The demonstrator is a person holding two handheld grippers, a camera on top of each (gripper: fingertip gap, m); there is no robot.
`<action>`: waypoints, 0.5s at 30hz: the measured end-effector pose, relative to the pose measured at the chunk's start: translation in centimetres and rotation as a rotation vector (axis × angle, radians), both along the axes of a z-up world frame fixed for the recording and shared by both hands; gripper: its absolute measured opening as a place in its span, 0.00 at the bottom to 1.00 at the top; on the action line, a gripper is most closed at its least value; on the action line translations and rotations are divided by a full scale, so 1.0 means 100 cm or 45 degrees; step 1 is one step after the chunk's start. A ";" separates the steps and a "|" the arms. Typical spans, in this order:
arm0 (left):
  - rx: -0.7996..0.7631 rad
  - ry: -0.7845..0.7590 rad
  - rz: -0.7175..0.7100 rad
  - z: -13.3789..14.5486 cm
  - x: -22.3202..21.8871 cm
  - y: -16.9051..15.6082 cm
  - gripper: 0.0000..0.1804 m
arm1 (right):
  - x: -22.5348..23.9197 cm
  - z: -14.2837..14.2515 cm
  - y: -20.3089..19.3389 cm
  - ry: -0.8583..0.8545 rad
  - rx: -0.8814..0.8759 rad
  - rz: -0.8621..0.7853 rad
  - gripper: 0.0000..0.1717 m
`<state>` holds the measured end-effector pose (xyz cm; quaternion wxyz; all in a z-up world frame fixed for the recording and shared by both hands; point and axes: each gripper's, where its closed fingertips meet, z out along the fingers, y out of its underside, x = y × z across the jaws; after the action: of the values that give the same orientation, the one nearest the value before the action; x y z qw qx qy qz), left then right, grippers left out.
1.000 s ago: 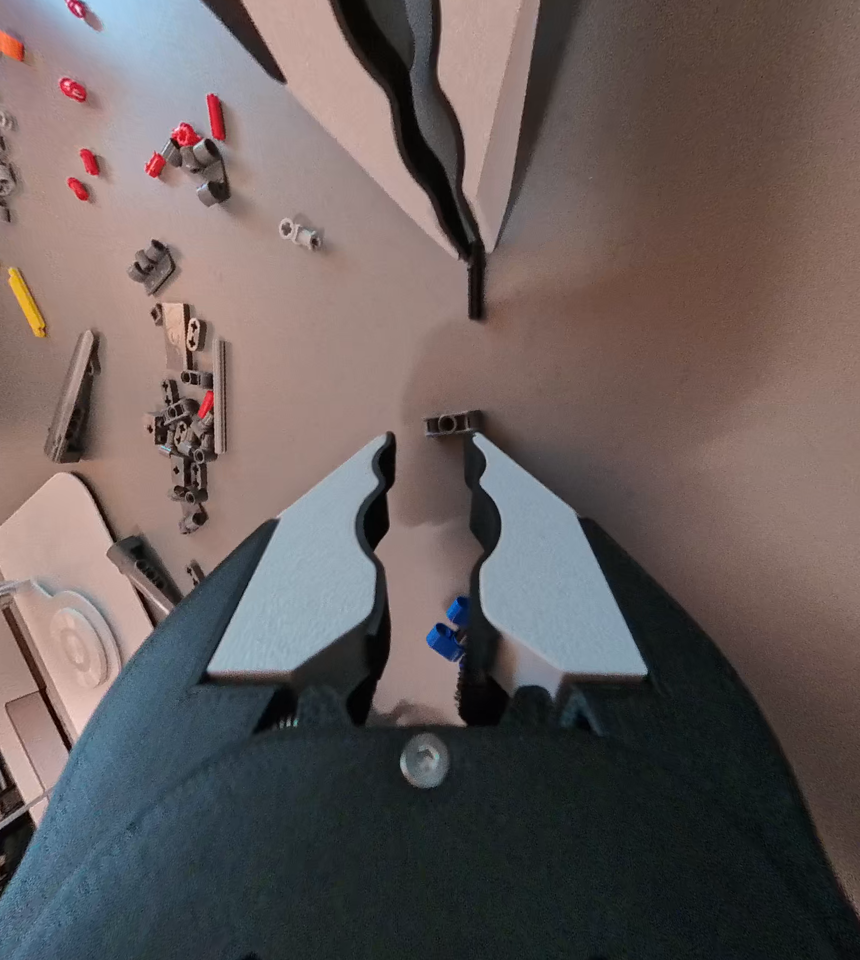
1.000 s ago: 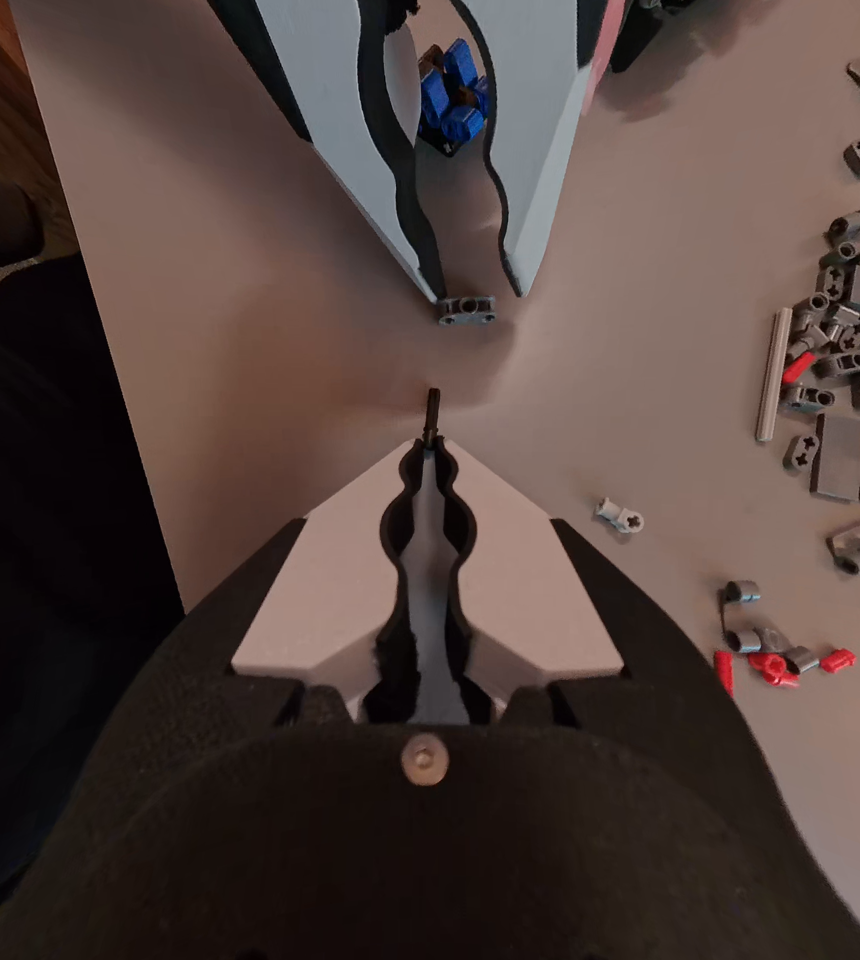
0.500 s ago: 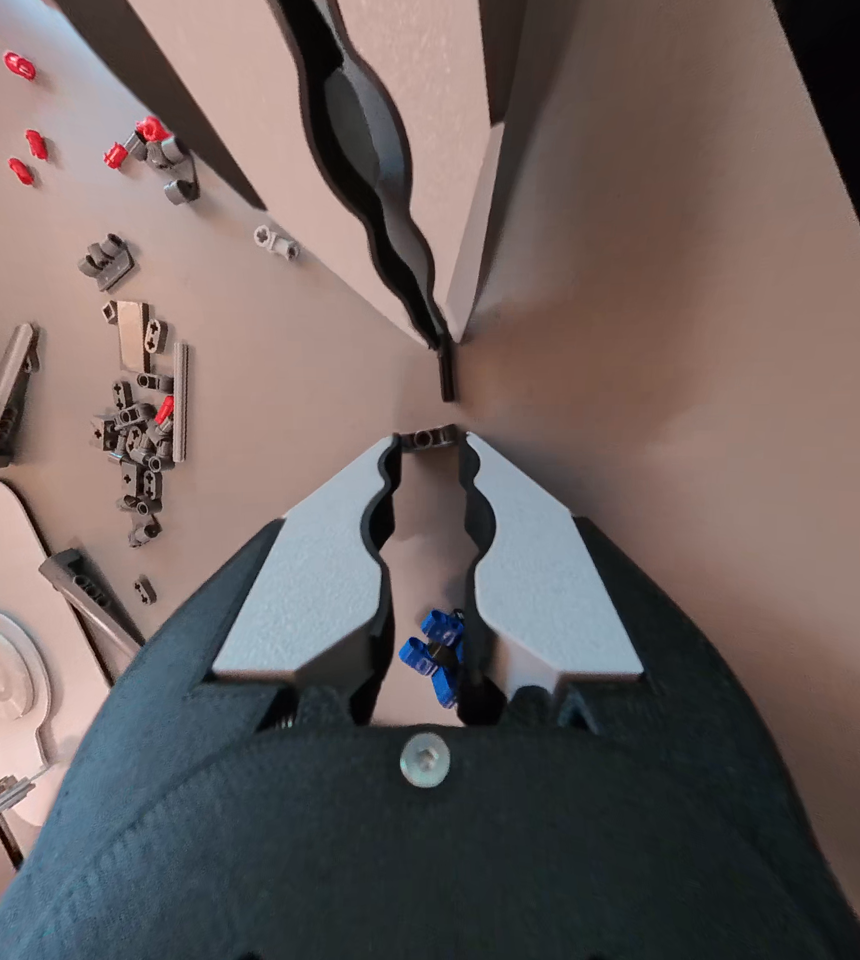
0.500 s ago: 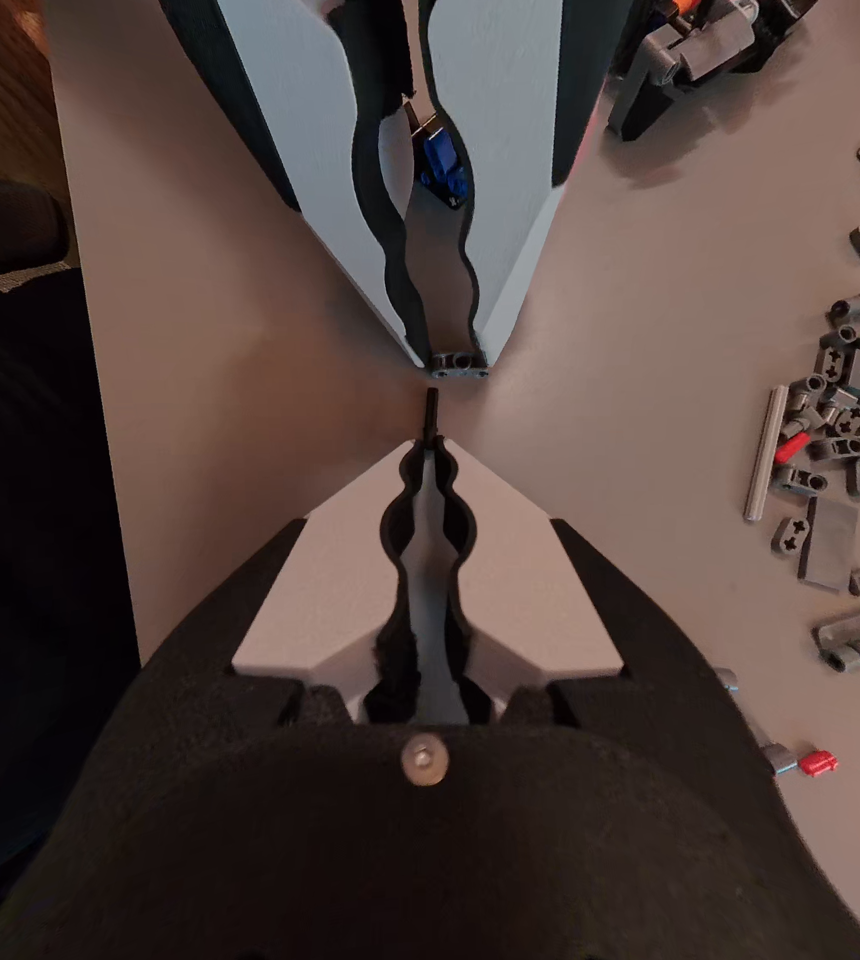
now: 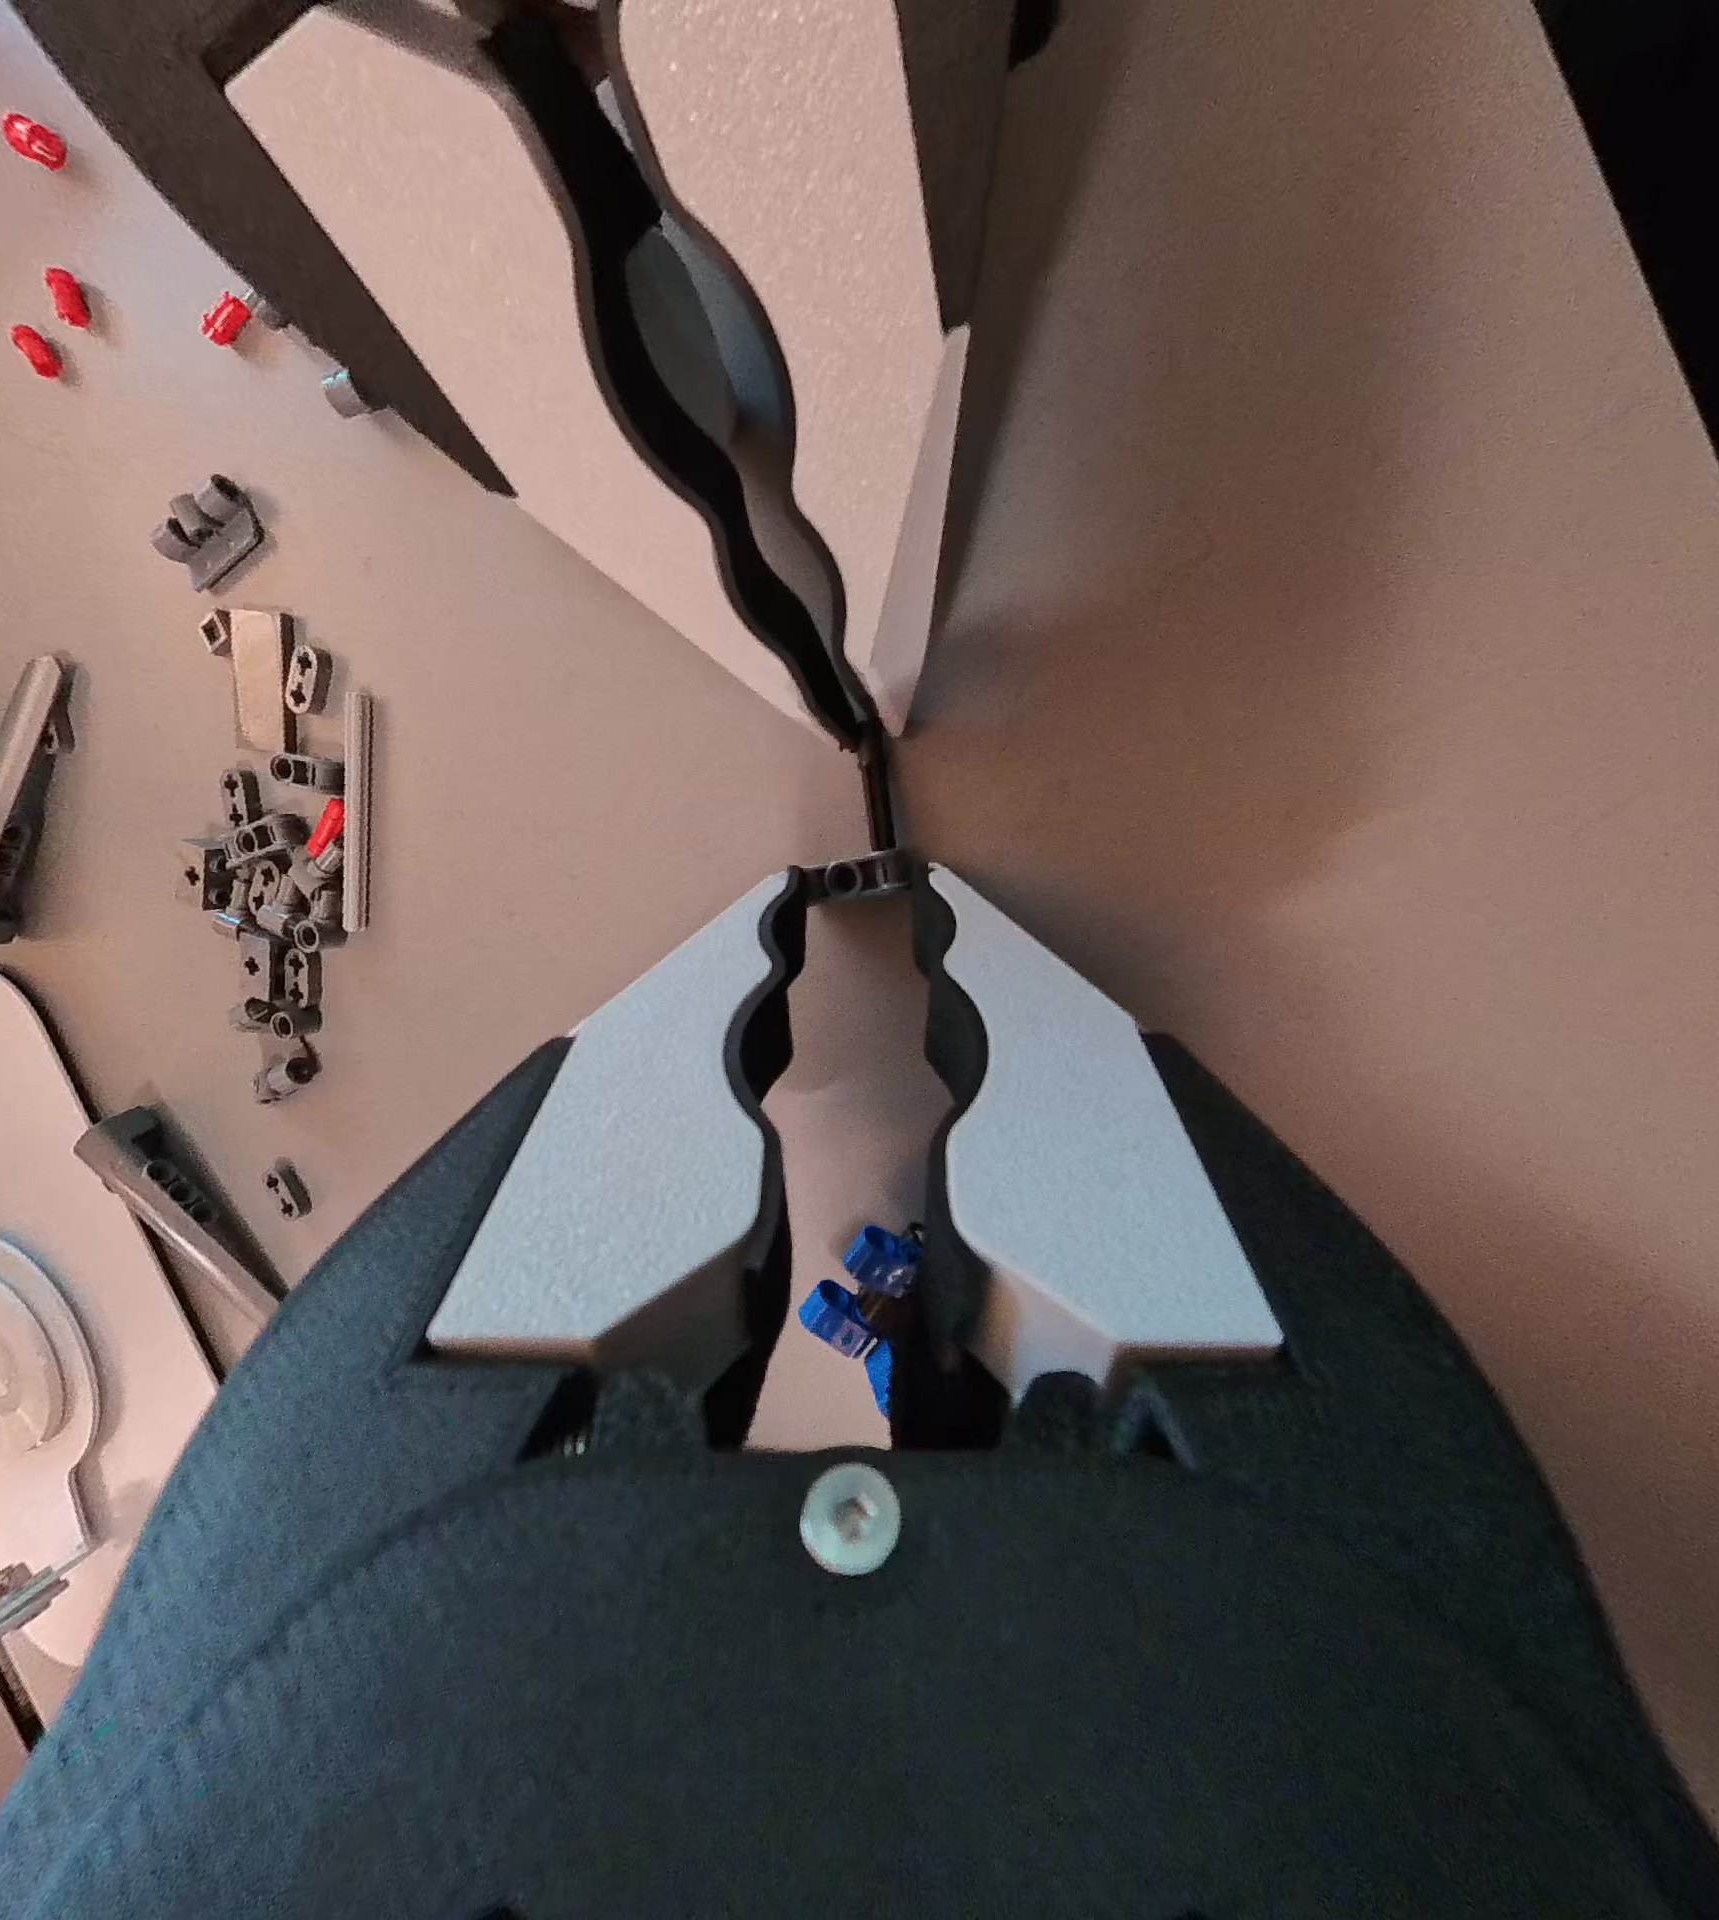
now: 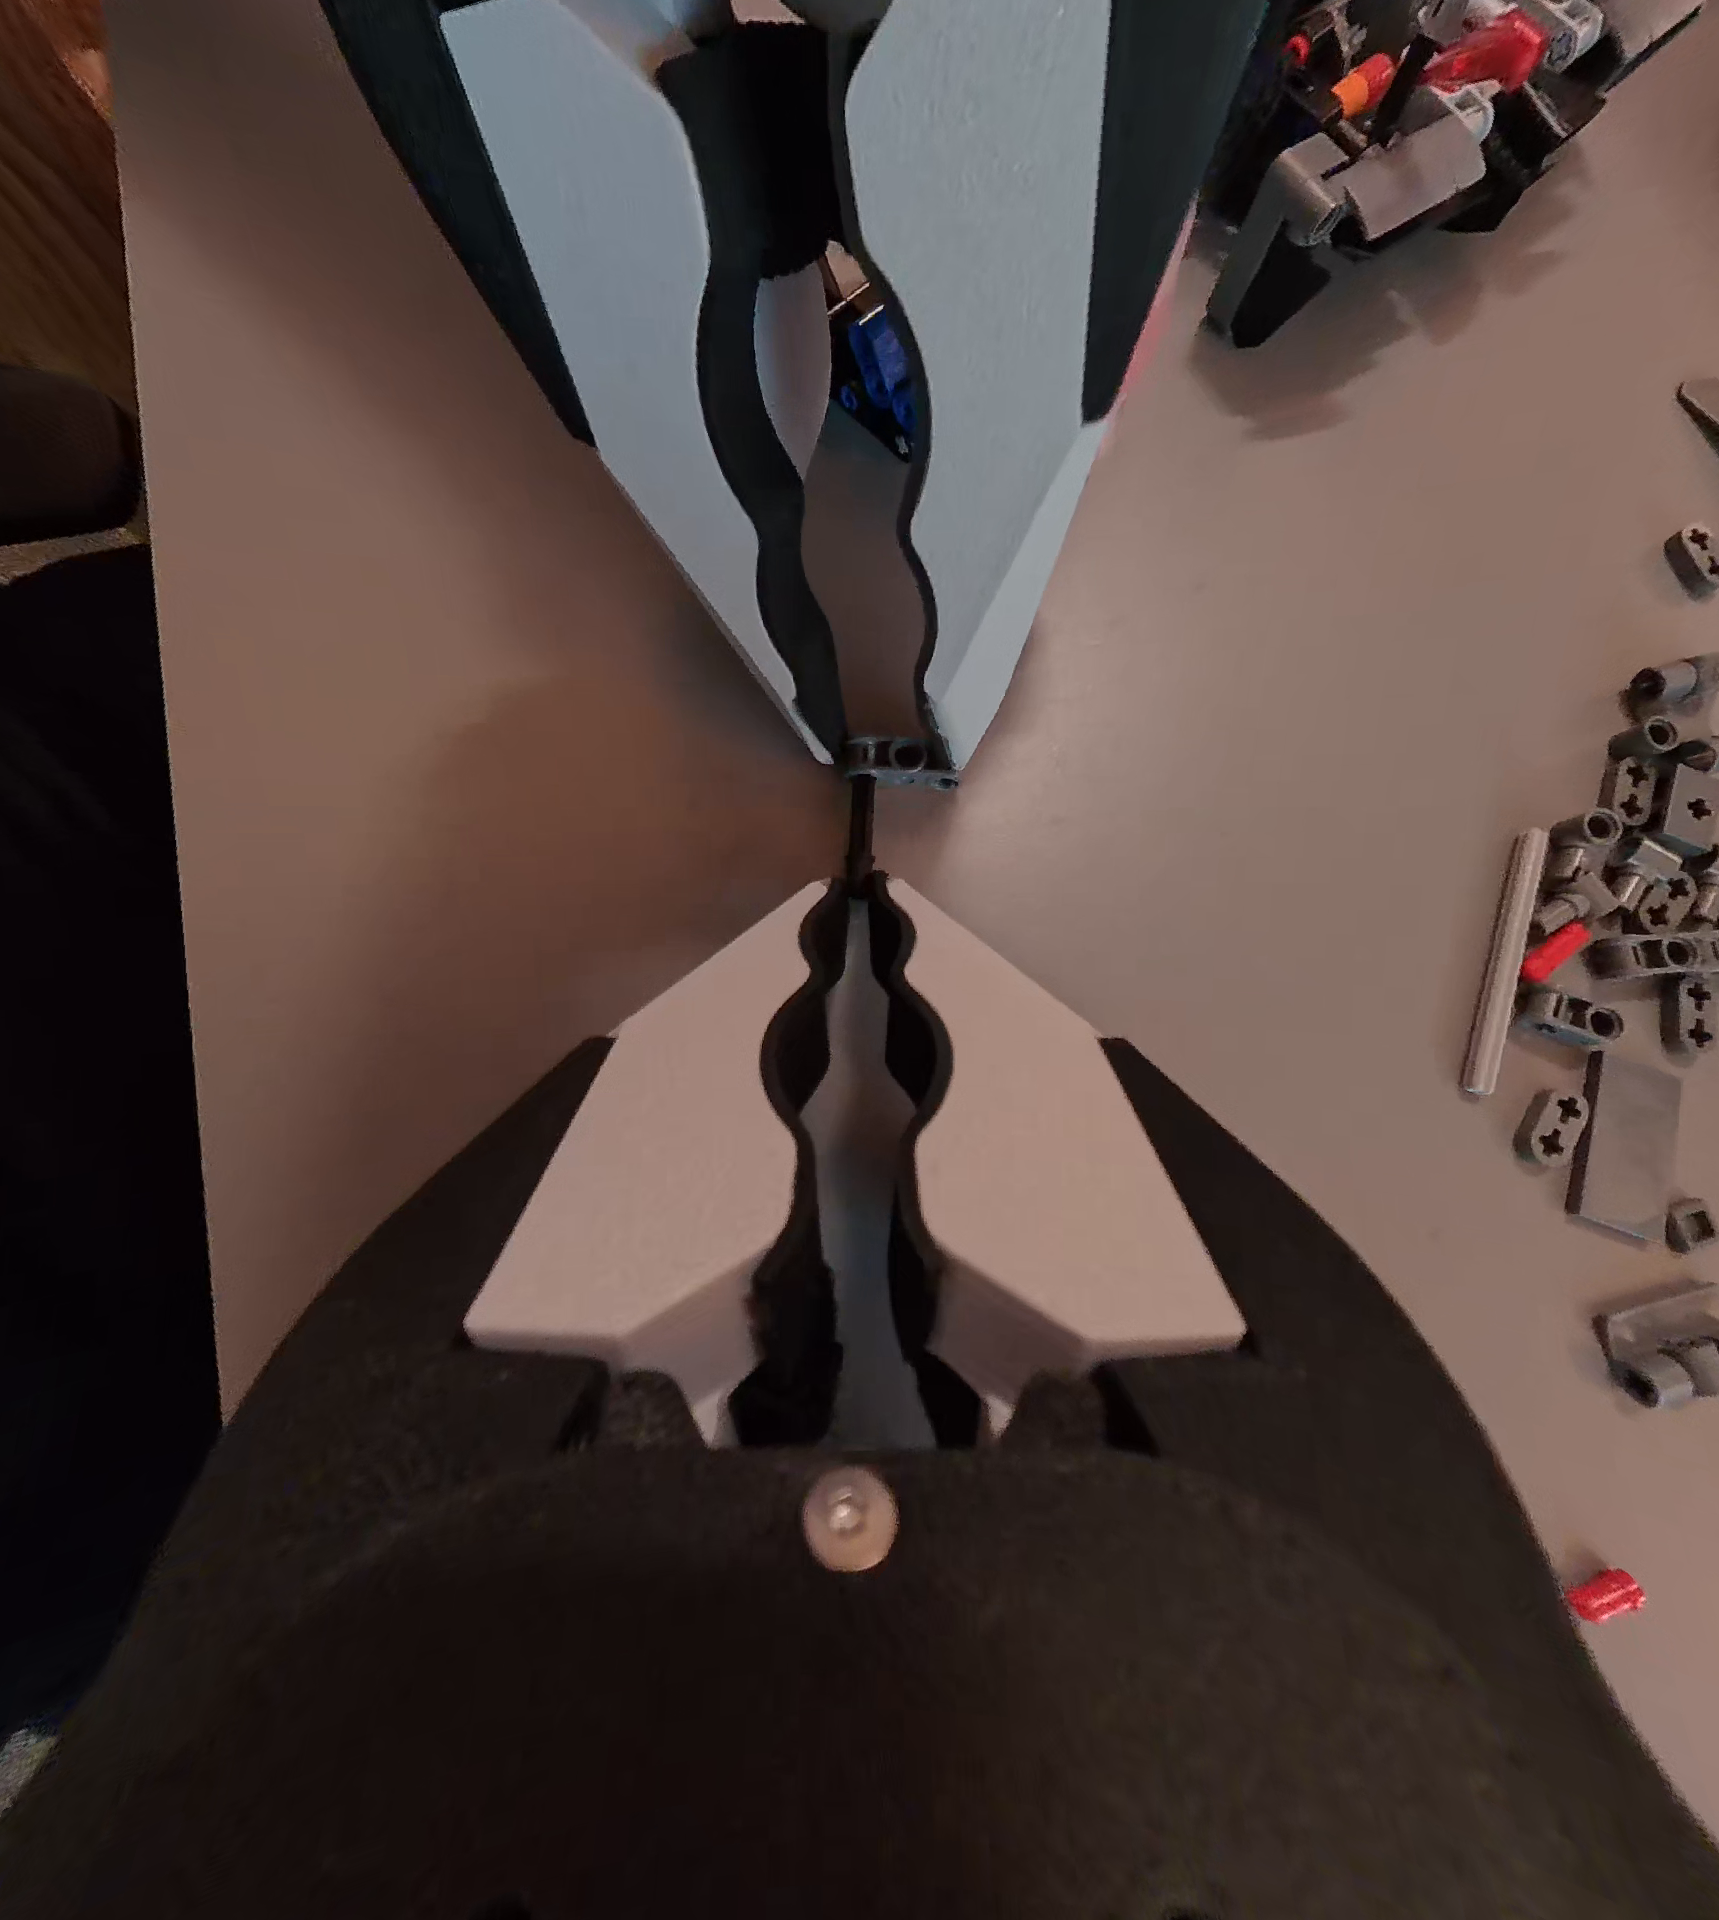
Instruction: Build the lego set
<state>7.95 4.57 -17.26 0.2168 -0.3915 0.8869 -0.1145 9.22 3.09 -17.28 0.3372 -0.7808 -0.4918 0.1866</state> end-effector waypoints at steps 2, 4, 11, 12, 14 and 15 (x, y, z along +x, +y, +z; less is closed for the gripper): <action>0.006 -0.003 0.000 0.000 0.000 0.000 0.10 | 0.000 0.000 0.000 -0.013 0.034 0.007 0.01; 0.009 -0.004 0.000 0.000 0.000 0.000 0.10 | 0.000 0.000 0.000 -0.031 0.067 0.012 0.01; 0.025 -0.002 0.006 0.000 0.000 0.000 0.09 | 0.000 0.001 0.000 -0.145 0.295 0.036 0.01; 0.025 -0.001 0.007 0.000 0.000 -0.001 0.09 | -0.001 0.001 0.000 -0.157 0.322 0.032 0.01; 0.025 0.000 0.007 0.000 0.000 -0.001 0.09 | -0.001 0.002 0.000 -0.171 0.363 0.027 0.01; 0.024 0.001 0.009 0.000 0.000 -0.001 0.09 | -0.001 0.002 0.000 -0.179 0.387 0.030 0.01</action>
<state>7.94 4.52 -17.26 0.2204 -0.3926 0.8867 -0.1050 9.12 3.08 -17.09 0.4140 -0.7260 -0.5459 0.0591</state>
